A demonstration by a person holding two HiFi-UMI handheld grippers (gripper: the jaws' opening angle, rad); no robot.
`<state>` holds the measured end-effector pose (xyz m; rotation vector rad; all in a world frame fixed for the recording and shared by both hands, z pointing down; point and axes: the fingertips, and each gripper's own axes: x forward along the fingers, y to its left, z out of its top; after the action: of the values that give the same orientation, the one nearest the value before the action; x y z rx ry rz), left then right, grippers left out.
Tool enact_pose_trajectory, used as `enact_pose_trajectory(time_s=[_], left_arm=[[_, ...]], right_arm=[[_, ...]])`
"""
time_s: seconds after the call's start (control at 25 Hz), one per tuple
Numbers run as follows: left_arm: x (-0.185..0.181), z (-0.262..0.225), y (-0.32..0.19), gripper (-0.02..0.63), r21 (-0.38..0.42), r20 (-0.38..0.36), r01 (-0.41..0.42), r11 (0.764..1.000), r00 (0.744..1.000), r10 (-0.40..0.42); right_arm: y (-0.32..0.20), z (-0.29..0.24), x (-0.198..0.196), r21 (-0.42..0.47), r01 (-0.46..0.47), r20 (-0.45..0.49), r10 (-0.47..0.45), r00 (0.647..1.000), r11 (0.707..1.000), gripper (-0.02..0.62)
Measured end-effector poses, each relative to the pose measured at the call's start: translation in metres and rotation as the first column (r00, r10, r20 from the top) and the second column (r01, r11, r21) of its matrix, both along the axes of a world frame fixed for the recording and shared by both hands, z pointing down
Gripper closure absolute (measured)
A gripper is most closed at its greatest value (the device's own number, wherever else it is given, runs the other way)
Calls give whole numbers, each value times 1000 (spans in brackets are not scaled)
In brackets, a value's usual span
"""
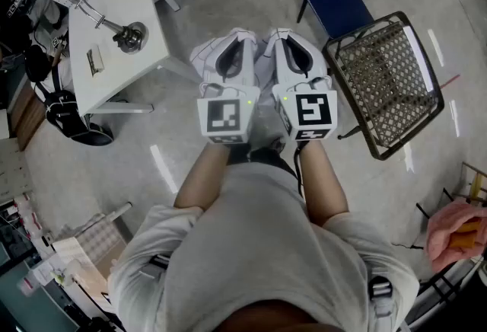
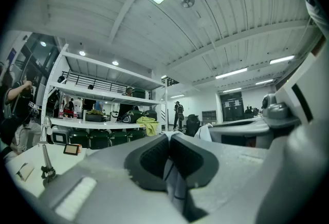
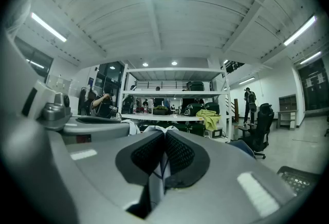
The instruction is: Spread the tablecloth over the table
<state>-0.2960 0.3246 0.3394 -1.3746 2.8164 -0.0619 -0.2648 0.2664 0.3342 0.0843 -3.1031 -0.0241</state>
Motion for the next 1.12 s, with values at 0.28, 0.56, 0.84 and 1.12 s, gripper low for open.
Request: enact_pose_trajectory(time_s=[0.28,0.56,0.84,1.12], left_arm=[[11,9,-17,583,-2,-27,4,1000,1000,-4],[10,17,-34,583,-8,-27,21,1000,999,-22],[-2,41,-76,583,-32,-62,-11,999,998,9],[-49,60,-140,583,-46,-95,-35,998,995,31]], right_arm=[[-19,7,15,-10,8,-2,-8,1000,1000,589],[-39,15,19,-21,24,6,-24,1000,1000,588],[-87,40,4,-59,-27,-50,24,998,998,589],[-144,56,-48,-54,-48,-93,43,995,997,589]])
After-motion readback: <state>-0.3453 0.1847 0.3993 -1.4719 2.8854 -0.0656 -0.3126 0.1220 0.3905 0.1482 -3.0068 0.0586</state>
